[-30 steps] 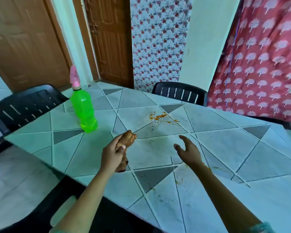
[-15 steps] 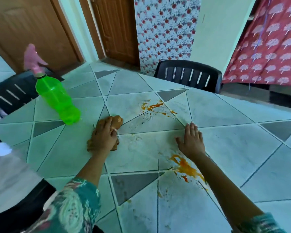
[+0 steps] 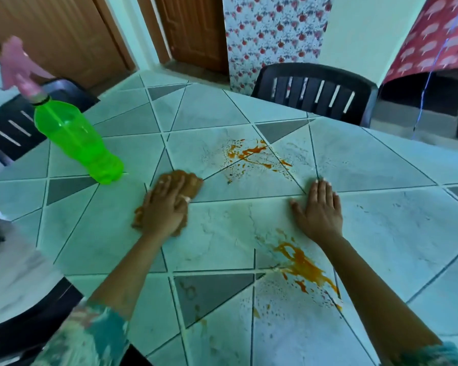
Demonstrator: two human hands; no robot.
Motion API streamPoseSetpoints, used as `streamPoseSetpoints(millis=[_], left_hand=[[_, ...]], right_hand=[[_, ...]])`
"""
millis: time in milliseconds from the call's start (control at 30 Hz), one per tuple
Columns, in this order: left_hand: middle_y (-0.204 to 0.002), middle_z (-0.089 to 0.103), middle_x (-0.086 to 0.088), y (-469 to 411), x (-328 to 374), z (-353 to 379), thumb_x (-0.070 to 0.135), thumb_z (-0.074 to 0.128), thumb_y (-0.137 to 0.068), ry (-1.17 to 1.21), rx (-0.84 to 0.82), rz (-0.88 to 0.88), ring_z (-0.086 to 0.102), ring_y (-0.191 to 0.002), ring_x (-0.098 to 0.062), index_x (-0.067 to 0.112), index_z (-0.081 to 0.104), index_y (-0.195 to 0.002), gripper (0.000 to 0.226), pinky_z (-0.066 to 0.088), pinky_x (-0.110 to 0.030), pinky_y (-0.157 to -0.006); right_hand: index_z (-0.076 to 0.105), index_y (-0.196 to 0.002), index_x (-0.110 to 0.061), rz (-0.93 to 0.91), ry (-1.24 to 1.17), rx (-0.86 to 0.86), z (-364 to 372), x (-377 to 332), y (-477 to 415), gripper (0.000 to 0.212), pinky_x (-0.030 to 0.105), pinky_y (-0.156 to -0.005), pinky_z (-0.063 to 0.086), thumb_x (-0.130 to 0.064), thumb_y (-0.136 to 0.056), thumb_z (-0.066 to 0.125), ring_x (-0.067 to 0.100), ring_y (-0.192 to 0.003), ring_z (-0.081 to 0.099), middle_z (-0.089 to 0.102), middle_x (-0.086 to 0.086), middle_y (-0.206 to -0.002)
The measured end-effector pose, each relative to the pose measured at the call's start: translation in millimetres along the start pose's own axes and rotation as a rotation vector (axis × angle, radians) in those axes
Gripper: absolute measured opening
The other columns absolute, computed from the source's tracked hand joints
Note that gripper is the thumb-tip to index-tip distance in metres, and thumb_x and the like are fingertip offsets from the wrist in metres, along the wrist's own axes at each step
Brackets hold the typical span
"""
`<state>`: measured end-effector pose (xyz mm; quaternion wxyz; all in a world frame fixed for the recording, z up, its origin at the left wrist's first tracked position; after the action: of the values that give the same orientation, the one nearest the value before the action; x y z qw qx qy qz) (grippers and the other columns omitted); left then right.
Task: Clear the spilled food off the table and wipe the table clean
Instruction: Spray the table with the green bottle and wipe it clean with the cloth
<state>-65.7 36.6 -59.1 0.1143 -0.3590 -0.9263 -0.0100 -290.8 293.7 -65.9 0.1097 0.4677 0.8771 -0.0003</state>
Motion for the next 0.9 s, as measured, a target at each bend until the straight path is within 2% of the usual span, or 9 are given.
streamPoseSetpoints(millis=[133, 267, 367, 433, 500, 633, 700, 800, 900], left_hand=[[-0.158, 0.013, -0.004, -37.8, 32.4, 6.5, 0.039, 0.038, -0.095, 0.002, -0.005, -0.105, 0.009, -0.145, -0.019, 0.033, 0.02, -0.148, 0.056, 0.009, -0.041, -0.116], [-0.155, 0.023, -0.006, 30.8, 105.6, 24.6, 0.04, 0.032, -0.091, 0.076, -0.002, 0.243, 0.023, -0.143, -0.02, 0.031, 0.026, -0.146, 0.057, 0.009, -0.037, -0.114], [-0.15, 0.033, -0.004, 66.6, 97.7, 21.2, 0.033, 0.034, -0.087, 0.173, -0.011, 0.434, 0.031, -0.139, -0.017, 0.027, 0.032, -0.144, 0.058, 0.014, -0.035, -0.115], [-0.15, 0.035, -0.007, 45.4, 60.0, 14.7, 0.033, 0.034, -0.087, 0.219, 0.046, 0.327, 0.033, -0.138, -0.021, 0.023, 0.035, -0.144, 0.058, 0.019, -0.041, -0.114], [-0.147, 0.039, -0.013, -0.1, 15.8, 7.4, 0.031, 0.038, -0.086, 0.253, 0.13, 0.045, 0.038, -0.134, -0.031, 0.021, 0.038, -0.143, 0.058, 0.027, -0.045, -0.111], [-0.147, 0.037, -0.014, -79.2, 8.3, -0.2, 0.024, 0.046, -0.092, 0.226, 0.116, -0.195, 0.031, -0.136, -0.03, 0.021, 0.036, -0.144, 0.053, 0.02, -0.042, -0.114], [-0.147, 0.038, -0.013, -83.5, 47.1, 7.6, 0.023, 0.047, -0.09, 0.235, 0.071, -0.119, 0.032, -0.136, -0.029, 0.022, 0.038, -0.143, 0.054, 0.017, -0.04, -0.115], [-0.145, 0.042, -0.013, -38.2, 110.1, 24.4, 0.033, 0.045, -0.083, 0.258, -0.006, 0.198, 0.038, -0.134, -0.028, 0.024, 0.041, -0.141, 0.059, 0.022, -0.043, -0.114], [-0.149, 0.036, -0.007, 7.4, 112.0, 24.0, 0.033, 0.045, -0.085, 0.197, -0.036, 0.472, 0.03, -0.139, -0.021, 0.028, 0.036, -0.143, 0.059, 0.012, -0.04, -0.116]], right_hand=[[0.002, -0.148, -0.002, 0.008, 0.019, 0.027, 2.5, -0.4, -0.7, 0.089, 0.033, -0.115, -0.006, -0.06, -0.081, 0.003, 0.022, -0.146, -0.004, -0.001, 0.013, -0.157], [0.002, -0.148, -0.002, 0.02, 0.043, 0.044, 4.1, -0.5, 0.7, 0.098, 0.033, -0.115, -0.006, -0.064, -0.073, -0.01, 0.023, -0.146, -0.003, 0.0, 0.014, -0.157], [0.0, -0.149, -0.003, 0.025, 0.047, 0.034, 3.6, -1.9, -0.4, 0.095, 0.032, -0.115, -0.007, -0.064, -0.076, -0.008, 0.021, -0.146, -0.005, -0.002, 0.013, -0.158], [0.0, -0.149, -0.003, 0.028, 0.051, 0.03, 3.4, -1.6, 0.2, 0.092, 0.032, -0.115, -0.007, -0.062, -0.079, -0.004, 0.021, -0.146, -0.005, -0.002, 0.012, -0.158], [0.0, -0.149, -0.003, 0.027, 0.058, 0.027, 3.5, -1.4, 0.5, 0.091, 0.032, -0.115, -0.008, -0.062, -0.079, -0.004, 0.021, -0.145, -0.005, -0.002, 0.012, -0.158], [-0.001, -0.149, -0.003, 0.029, 0.06, 0.021, 2.3, -2.0, 0.7, 0.087, 0.032, -0.115, -0.008, -0.059, -0.082, 0.002, 0.022, -0.145, -0.006, -0.003, 0.013, -0.157], [-0.002, -0.149, -0.003, 0.024, 0.056, 0.009, 1.6, -1.6, 0.3, 0.087, 0.032, -0.115, -0.008, -0.06, -0.082, 0.002, 0.022, -0.145, -0.006, -0.004, 0.013, -0.157], [-0.001, -0.149, -0.003, 0.042, 0.026, -0.01, -1.7, -2.7, -2.0, 0.086, 0.033, -0.115, -0.007, -0.061, -0.085, 0.006, 0.022, -0.145, -0.006, -0.005, 0.013, -0.157], [0.0, -0.149, -0.002, 0.045, 0.011, 0.016, -8.4, -9.2, -16.4, 0.08, 0.035, -0.116, -0.007, -0.058, -0.092, 0.011, 0.022, -0.145, -0.006, -0.004, 0.014, -0.157]])
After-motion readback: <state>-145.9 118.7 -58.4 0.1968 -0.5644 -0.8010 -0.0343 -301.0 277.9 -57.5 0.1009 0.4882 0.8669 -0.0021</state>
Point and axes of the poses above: each hand's wrist, its own y-axis away from the middle knuckle, its own z-axis out of the palm, x = y × z, the point moved 3 cm from there along -y, towards the middle knuckle
